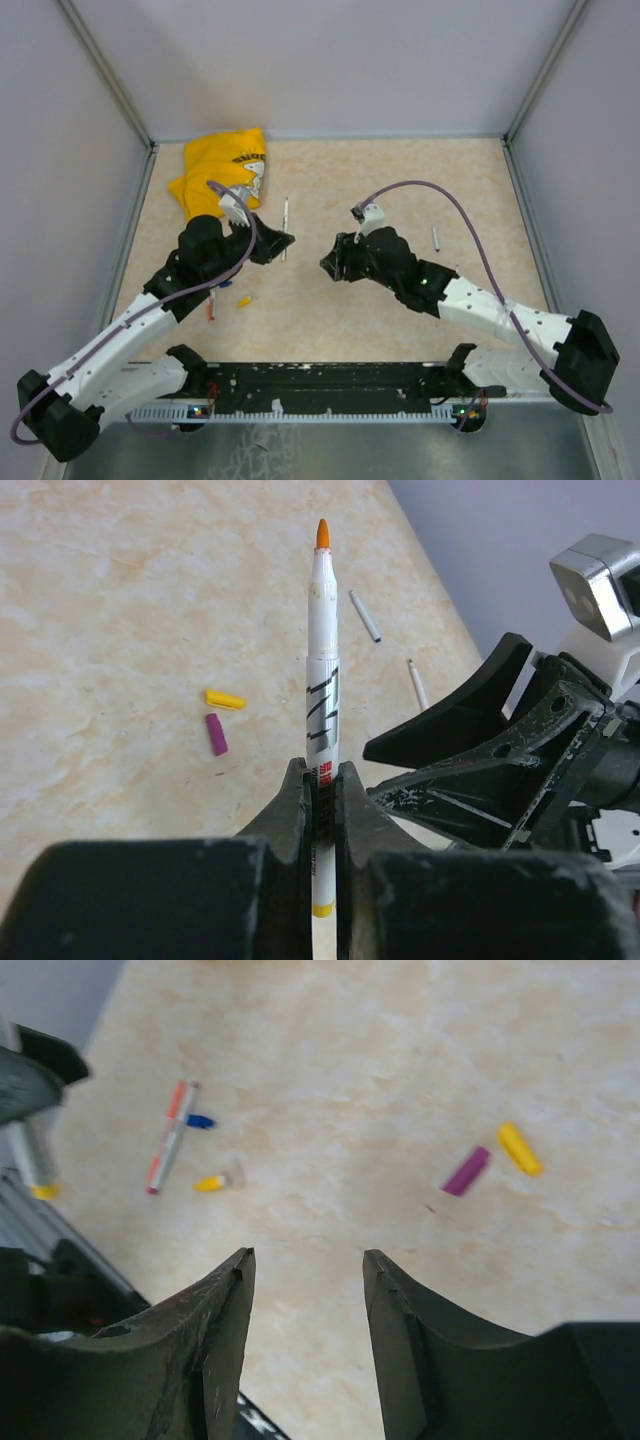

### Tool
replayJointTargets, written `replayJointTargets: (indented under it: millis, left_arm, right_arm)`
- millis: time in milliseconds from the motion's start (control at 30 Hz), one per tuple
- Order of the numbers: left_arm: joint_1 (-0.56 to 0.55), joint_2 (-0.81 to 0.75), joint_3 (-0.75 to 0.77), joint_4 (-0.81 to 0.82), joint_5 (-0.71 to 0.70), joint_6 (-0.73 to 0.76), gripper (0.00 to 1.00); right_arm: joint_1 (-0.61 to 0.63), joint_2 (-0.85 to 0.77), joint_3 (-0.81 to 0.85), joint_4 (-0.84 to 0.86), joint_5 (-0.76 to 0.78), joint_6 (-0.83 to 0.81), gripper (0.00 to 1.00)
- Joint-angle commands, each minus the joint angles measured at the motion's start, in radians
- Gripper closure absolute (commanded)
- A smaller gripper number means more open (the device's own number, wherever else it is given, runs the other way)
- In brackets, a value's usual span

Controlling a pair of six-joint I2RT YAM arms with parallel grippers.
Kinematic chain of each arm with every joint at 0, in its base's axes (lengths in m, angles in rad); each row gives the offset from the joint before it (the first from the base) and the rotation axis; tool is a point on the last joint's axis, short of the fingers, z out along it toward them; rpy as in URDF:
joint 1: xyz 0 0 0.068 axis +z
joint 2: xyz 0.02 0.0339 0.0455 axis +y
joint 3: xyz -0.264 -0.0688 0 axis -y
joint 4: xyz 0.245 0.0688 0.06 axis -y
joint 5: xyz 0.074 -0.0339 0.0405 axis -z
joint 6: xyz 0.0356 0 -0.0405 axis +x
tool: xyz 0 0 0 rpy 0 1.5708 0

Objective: Insert the pens into the pen caps
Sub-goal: Pick up the pen from the center of the board, then move the pen cap to the center of the board.

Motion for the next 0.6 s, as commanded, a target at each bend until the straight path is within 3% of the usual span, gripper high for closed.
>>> replayJointTargets:
  millis: [0,100,300,567]
  left_arm:
    - [-0.001,-0.025,0.029,-0.067,-0.041,0.105,1.00]
    - [-0.001,-0.036,0.035,-0.121,-0.073,0.125,1.00]
    - [0.008,-0.057,0.056,-0.224,-0.106,0.197,1.00]
    - [0.009,-0.059,0.065,-0.362,-0.098,0.289,1.00]
  right_arm:
    - [-0.012,0.036,0.102,-0.261,0.139,-0.141,0.51]
    - [-0.044,0.090,0.135,-0.348,0.138,-0.177,0.51]
    - [-0.177,0.215,0.196,-0.368,0.025,-0.255,0.51]
    - [-0.207,0.486,0.370,-0.398,-0.004,-0.419,0.55]
